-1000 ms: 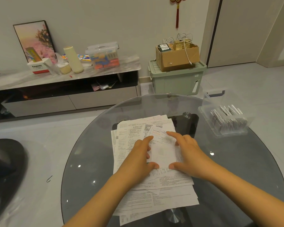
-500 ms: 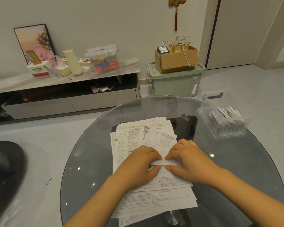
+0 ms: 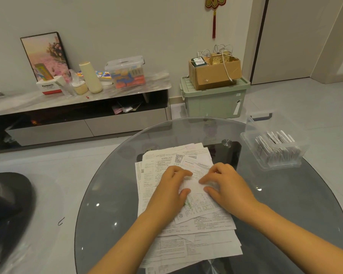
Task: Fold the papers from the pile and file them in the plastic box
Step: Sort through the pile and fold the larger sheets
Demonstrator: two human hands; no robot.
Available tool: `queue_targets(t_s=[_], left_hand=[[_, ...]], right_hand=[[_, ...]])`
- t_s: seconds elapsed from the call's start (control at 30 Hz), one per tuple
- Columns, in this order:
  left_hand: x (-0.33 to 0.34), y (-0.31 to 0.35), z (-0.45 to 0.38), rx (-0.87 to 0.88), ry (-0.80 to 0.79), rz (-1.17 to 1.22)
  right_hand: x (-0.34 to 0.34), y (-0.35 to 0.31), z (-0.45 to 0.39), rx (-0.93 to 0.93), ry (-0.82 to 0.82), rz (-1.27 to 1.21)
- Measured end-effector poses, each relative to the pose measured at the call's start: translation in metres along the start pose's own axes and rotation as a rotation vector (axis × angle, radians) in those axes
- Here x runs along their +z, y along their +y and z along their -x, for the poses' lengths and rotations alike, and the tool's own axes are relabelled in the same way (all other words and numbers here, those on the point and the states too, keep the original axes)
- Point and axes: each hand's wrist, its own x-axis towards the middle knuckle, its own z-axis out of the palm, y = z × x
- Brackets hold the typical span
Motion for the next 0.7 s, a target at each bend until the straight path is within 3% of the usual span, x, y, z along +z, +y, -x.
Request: queue_targets(t_s=[0.17, 0.37, 0.53, 0.7], left_hand=[[-0.003, -0.007, -0.004, 0.116, -0.098, -0.215], [-0.008, -0.002, -0.006, 0.184, -0.06, -0.301], [-0.011, 0.018, -0.006, 0.114, 0.129, -0.214], [-0.017, 0.046, -0.013, -0.048, 0.16, -0.016]], right_hand=[[-0.005, 0.001, -0.003, -0.148, -0.105, 0.143], [0.001, 0.0, -0.006, -0.25, -0.02, 0.229], [-0.008, -0.002, -0.007, -0.186, 0.13, 0.206], [-0.036, -0.004, -0.003, -0.16, 0.198, 0.106]])
